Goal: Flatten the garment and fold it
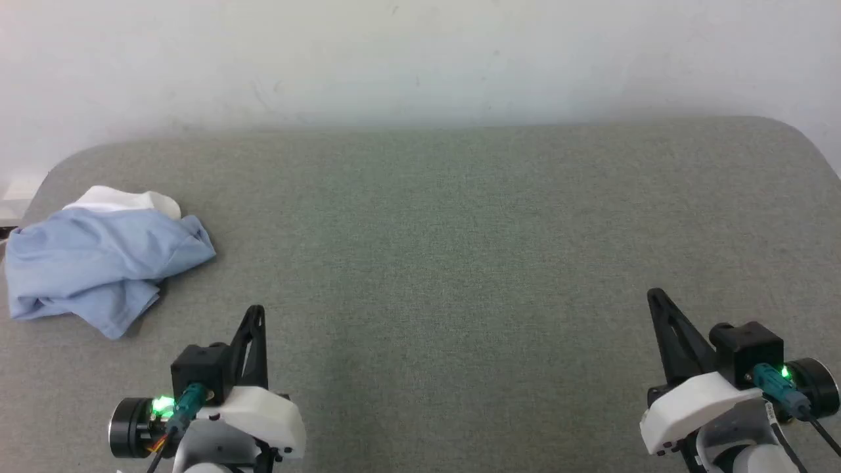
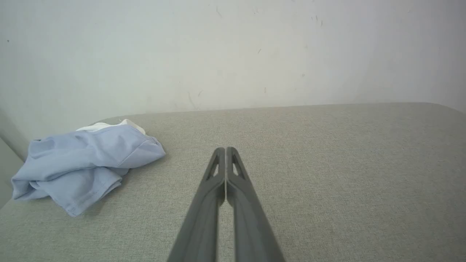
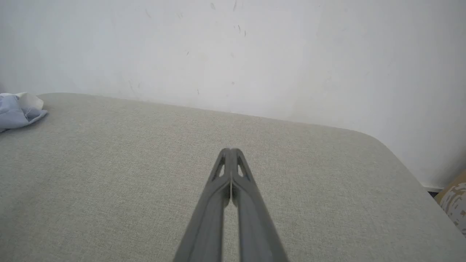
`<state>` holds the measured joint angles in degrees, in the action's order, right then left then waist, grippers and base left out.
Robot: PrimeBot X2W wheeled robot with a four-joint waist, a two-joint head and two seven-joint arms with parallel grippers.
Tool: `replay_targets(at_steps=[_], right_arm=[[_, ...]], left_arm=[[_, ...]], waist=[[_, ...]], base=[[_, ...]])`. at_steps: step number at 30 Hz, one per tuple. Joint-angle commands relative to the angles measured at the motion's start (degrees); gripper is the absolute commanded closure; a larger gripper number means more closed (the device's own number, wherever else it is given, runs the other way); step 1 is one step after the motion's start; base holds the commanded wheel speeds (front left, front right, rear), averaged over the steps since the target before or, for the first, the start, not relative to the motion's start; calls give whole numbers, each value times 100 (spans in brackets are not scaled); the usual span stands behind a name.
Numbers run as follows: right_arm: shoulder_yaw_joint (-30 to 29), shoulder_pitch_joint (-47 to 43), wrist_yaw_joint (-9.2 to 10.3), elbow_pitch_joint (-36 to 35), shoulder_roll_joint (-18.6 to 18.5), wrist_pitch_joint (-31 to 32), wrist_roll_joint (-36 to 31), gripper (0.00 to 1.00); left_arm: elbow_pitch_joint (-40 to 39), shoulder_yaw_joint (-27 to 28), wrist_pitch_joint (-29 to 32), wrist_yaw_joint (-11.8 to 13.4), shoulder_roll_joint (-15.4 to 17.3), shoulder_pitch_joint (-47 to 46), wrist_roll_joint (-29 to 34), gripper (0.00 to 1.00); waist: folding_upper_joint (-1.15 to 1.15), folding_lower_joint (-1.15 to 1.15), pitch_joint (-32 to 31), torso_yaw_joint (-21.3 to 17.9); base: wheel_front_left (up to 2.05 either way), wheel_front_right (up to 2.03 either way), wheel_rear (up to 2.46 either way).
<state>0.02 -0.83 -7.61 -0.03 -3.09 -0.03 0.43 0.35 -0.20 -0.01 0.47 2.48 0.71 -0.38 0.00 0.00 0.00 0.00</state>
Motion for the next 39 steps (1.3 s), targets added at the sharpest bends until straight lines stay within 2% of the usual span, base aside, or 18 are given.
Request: replay_targets(at_steps=[1,35,36,39], right_arm=[[-2,83,12,3,22,3,-43,100],[-2,83,12,3,22,3,-43,100],[0,0,0,0,0,0,0,0],[-1,-7,0,1,-4,-2,4,0]], left_arm=[[-35,20,1,-47,40,-71,38,100],[-35,20,1,-47,40,-71,38,100],[1,0,0,0,0,0,0,0],[6,-6,-2,3,-7,5,-3,0]], waist=[[0,0,0,0],[0,0,0,0],[0,0,0,0],[0,0,0,0]], base=[[0,0,0],[0,0,0],[0,0,0],[0,0,0]])
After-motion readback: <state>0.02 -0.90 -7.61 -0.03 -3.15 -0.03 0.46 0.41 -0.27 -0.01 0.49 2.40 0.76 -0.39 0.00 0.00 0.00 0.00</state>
